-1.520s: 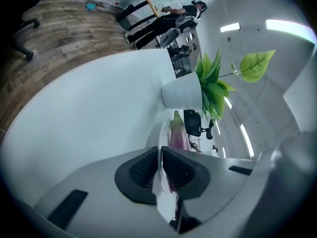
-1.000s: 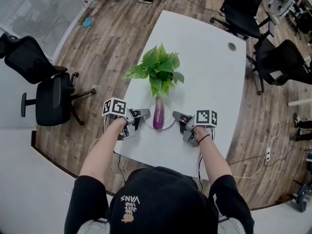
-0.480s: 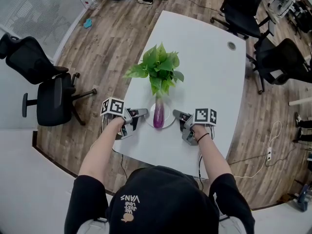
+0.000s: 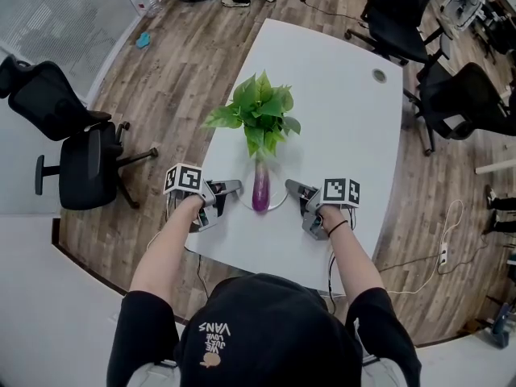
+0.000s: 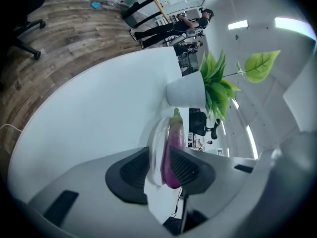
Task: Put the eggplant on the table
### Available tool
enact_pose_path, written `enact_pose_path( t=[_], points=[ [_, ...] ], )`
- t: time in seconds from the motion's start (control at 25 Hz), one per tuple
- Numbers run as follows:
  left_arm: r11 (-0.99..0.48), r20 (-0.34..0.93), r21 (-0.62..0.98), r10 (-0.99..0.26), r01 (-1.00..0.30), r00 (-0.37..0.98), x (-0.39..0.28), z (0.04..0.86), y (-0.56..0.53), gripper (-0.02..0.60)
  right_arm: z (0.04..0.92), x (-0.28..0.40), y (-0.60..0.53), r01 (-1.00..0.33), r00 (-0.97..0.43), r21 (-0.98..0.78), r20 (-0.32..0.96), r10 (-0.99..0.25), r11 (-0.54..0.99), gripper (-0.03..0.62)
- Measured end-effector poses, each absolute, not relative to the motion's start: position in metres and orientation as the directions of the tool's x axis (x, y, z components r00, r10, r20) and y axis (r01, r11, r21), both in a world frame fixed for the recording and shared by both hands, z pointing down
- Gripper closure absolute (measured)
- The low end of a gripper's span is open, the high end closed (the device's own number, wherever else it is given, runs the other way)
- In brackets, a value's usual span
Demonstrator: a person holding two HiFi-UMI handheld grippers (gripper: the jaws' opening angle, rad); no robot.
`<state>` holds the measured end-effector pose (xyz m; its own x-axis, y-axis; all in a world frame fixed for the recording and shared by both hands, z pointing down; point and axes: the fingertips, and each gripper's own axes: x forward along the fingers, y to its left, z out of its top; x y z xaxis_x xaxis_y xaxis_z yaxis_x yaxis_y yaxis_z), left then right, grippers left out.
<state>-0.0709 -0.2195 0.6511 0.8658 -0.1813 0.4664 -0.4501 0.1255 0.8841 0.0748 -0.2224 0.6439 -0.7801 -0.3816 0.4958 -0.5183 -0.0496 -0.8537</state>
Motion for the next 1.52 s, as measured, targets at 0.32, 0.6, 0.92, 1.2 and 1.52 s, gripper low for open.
enact_pose_path(
  t=[0.32,0.6,0.92,1.2,1.52],
  points=[
    [0.097,0.456,0.890,-0.216,-0.446,0.863,-0.073,0.644,-0.216,0.462,0.640,0.078,-0.216,-0.531,-0.772,-0.847,0.496,-0.397,-0.023,0.482],
    [0.034,0.437,0.892,-0.328,-0.452,0.838,-0.082,0.627,-0.220,0.465,0.630,0.078,-0.213,-0.595,-0.742,-0.800,0.511,-0.434,0.075,0.482],
    [-0.025,0.402,0.896,-0.379,-0.444,0.833,-0.086,0.610,-0.210,0.465,0.613,0.068,-0.205,-0.595,-0.741,-0.792,0.479,-0.471,0.132,0.484],
    [-0.321,0.342,0.782,-0.494,-0.534,0.799,-0.076,0.571,-0.203,0.465,0.581,0.064,-0.200,-0.677,-0.693,-0.667,0.434,-0.576,0.312,0.515],
    [-0.519,0.262,0.617,-0.573,-0.591,0.777,-0.069,0.525,-0.181,0.483,0.536,0.060,-0.178,-0.727,-0.659,-0.528,0.359,-0.660,0.438,0.553]
  ],
)
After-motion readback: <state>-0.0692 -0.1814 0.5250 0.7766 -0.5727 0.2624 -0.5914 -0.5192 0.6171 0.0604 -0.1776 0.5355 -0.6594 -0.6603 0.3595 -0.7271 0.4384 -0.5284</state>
